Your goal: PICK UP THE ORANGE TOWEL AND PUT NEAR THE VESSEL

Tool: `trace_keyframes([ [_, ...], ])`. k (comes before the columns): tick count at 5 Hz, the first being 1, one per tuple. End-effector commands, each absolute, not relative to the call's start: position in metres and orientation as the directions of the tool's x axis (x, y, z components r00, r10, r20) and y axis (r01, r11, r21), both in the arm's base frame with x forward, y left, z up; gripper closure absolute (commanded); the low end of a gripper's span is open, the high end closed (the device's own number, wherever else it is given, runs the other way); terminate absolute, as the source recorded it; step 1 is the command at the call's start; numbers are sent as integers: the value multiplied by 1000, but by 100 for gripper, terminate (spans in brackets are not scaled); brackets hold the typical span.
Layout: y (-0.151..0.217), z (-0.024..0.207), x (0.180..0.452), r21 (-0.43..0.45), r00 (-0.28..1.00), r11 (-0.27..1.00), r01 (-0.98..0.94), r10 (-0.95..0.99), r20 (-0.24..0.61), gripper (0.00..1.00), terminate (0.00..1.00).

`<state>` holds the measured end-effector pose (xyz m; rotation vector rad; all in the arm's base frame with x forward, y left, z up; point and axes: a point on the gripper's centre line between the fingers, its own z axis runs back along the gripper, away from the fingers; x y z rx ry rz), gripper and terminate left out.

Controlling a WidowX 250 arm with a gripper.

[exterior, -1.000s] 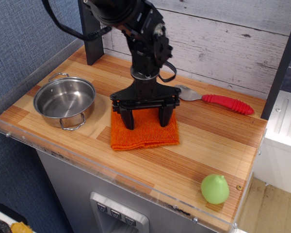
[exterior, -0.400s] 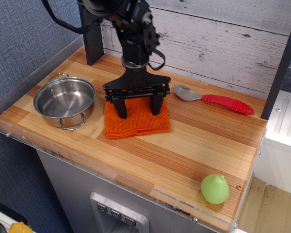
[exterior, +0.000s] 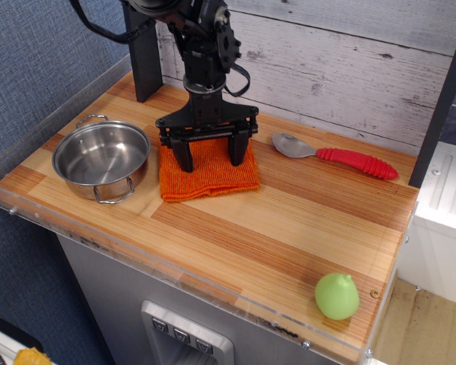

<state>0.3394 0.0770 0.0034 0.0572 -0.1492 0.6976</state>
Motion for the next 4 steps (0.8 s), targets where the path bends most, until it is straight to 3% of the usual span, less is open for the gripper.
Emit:
trace_keyframes([
  [1,101,-8,343,26,743,746,-665,657,130,0,0],
  [4,113,-3,358,33,745,749,-662,653,137,0,0],
])
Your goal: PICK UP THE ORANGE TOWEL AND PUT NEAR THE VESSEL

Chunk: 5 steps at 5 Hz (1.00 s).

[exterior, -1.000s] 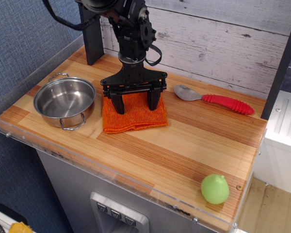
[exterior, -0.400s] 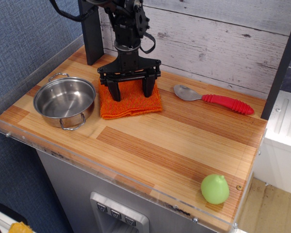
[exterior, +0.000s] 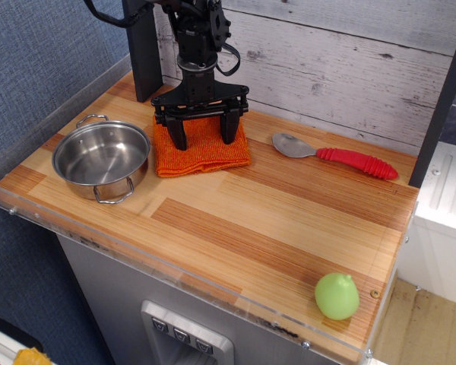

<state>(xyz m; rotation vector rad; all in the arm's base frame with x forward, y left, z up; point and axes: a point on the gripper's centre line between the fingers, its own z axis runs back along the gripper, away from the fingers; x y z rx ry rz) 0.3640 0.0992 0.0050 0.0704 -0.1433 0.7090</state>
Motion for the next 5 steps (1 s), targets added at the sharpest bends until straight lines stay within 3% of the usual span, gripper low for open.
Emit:
trace_keyframes([
  [1,113,-1,357,32,745,749,-662,652,141,0,0],
  [5,111,25,362,10,738,748,-664,653,172,0,0],
])
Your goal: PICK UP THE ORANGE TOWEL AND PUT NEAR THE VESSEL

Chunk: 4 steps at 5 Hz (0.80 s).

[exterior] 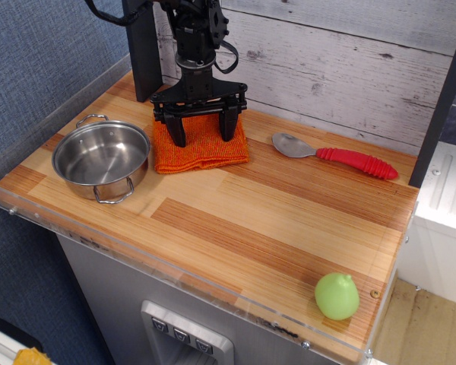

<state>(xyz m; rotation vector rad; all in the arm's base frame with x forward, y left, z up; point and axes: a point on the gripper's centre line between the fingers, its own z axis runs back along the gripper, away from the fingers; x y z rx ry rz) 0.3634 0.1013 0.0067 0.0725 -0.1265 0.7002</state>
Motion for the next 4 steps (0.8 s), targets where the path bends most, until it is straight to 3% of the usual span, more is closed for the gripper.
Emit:
trace_keyframes([
  [1,111,35,365,0,734,747,-665,653,187,0,0],
  [4,114,77,368,-35,708,737,-675,660,252,0,0],
])
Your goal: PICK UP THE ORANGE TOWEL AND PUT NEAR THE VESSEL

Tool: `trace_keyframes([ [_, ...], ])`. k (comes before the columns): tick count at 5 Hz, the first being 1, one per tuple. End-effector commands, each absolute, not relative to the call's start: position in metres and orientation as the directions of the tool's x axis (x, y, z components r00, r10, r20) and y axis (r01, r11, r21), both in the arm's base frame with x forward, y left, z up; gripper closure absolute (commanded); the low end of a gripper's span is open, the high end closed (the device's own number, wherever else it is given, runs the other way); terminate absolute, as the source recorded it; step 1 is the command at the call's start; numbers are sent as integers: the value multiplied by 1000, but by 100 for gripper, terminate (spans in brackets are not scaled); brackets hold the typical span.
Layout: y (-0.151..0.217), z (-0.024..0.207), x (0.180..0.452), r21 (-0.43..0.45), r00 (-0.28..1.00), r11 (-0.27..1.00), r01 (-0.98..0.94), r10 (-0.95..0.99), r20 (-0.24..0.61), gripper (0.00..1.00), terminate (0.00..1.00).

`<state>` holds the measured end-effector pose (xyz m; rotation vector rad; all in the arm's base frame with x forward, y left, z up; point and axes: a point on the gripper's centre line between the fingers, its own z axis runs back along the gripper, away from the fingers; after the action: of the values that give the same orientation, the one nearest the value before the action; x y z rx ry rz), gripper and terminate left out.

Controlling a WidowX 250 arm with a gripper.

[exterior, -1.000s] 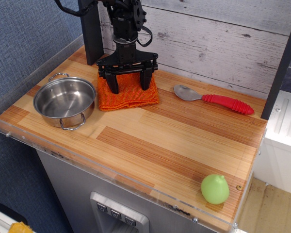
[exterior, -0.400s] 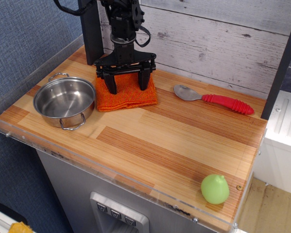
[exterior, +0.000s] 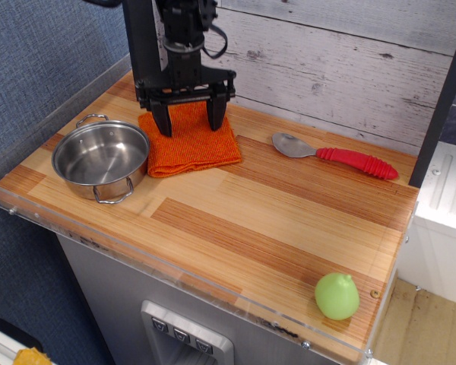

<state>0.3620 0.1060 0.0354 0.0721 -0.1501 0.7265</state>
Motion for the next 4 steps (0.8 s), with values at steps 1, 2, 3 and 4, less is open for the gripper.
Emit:
trace_keyframes([
  [1,115,93,368,-61,695,733,-678,665,273,0,0],
  [2,116,103,365,-29,702,733,-680,661,266,0,0],
  [3,111,108,362,-4,721,742,-670,653,229,0,0],
  [4,97,111,355,-9,736,755,-656,642,214,0,0],
])
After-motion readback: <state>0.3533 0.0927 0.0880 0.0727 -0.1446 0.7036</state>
